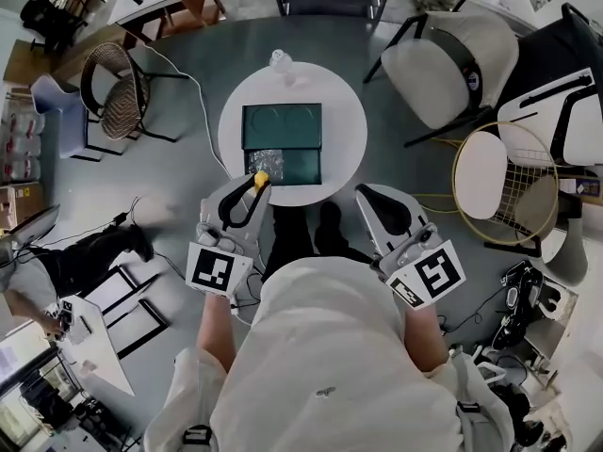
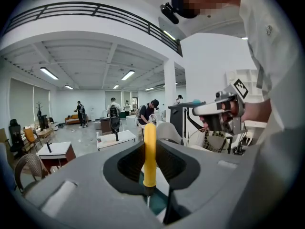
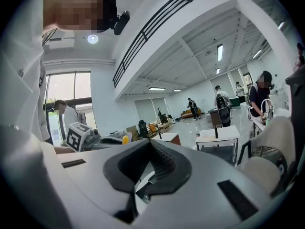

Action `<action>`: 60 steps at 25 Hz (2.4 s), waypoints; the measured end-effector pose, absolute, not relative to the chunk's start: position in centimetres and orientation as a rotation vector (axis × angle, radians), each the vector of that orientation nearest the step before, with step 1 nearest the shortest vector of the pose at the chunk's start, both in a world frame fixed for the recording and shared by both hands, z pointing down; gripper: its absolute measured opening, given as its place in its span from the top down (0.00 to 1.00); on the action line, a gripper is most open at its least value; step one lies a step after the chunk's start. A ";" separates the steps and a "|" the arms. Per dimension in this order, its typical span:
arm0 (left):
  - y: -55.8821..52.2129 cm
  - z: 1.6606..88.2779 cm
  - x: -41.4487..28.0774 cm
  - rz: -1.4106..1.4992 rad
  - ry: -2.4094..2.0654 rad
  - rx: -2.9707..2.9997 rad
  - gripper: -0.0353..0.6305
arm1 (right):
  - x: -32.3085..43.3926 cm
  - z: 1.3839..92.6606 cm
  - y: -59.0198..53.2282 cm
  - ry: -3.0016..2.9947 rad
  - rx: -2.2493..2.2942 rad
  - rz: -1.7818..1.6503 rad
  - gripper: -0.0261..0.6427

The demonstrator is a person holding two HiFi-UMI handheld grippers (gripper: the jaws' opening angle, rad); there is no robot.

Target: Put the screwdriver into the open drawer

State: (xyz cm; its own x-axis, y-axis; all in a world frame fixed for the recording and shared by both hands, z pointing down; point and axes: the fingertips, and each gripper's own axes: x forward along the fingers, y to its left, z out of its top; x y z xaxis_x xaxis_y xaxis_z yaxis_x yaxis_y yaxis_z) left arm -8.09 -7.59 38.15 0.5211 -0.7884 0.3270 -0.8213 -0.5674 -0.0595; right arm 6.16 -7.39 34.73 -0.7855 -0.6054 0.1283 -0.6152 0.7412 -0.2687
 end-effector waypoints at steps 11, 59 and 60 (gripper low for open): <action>-10.9 43.7 -6.9 0.661 -1.128 2.791 0.83 | 6.9 35.0 -9.4 -2.789 1.198 0.486 0.95; -13.5 73.7 -5.8 1.420 -0.592 2.602 0.83 | 8.3 42.7 -6.8 -2.555 1.208 0.714 0.95; -13.5 74.0 -5.8 1.425 -0.586 2.598 0.83 | 8.3 42.8 -6.7 -2.553 1.207 0.717 0.95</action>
